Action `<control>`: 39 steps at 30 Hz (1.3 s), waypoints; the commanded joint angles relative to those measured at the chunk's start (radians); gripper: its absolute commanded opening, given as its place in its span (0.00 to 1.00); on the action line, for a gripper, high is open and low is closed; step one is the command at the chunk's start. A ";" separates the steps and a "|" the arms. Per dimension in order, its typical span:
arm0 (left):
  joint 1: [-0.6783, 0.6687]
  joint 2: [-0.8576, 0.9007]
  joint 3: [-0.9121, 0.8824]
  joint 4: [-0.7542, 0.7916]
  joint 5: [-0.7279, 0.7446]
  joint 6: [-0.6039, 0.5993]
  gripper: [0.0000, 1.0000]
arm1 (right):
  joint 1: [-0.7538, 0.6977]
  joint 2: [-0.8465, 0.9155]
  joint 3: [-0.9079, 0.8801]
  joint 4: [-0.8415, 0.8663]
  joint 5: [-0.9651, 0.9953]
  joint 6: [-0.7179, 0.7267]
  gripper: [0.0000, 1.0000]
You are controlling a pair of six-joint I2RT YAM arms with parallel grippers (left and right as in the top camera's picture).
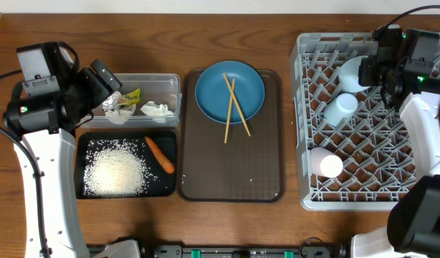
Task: Sort waste into correct bins and load items into the dishwasher rack
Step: 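Tilt the bowl upright in the rack and open the right gripper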
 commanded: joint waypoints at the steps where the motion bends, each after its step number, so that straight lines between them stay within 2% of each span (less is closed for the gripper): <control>1: 0.003 -0.003 -0.007 -0.002 -0.016 0.010 0.98 | 0.004 0.043 -0.001 0.011 0.029 -0.022 0.04; 8: 0.003 -0.003 -0.007 -0.002 -0.016 0.010 0.98 | -0.004 0.121 -0.001 0.006 0.104 -0.021 0.04; 16: 0.003 -0.003 -0.007 -0.002 -0.016 0.009 0.98 | -0.017 0.081 0.000 -0.020 0.141 -0.011 0.03; 23: 0.003 -0.003 -0.007 -0.002 -0.016 0.009 0.98 | -0.016 0.032 0.000 0.043 -0.080 -0.002 0.05; 25: 0.003 -0.003 -0.007 -0.002 -0.016 0.009 0.98 | -0.014 0.038 -0.001 0.058 -0.090 -0.003 0.07; 33: 0.003 -0.003 -0.007 -0.002 -0.016 0.010 0.98 | -0.004 0.124 -0.001 0.123 0.010 -0.011 0.10; 39: 0.003 -0.003 -0.007 -0.002 -0.016 0.009 0.98 | -0.005 0.139 -0.001 0.110 0.119 -0.021 0.07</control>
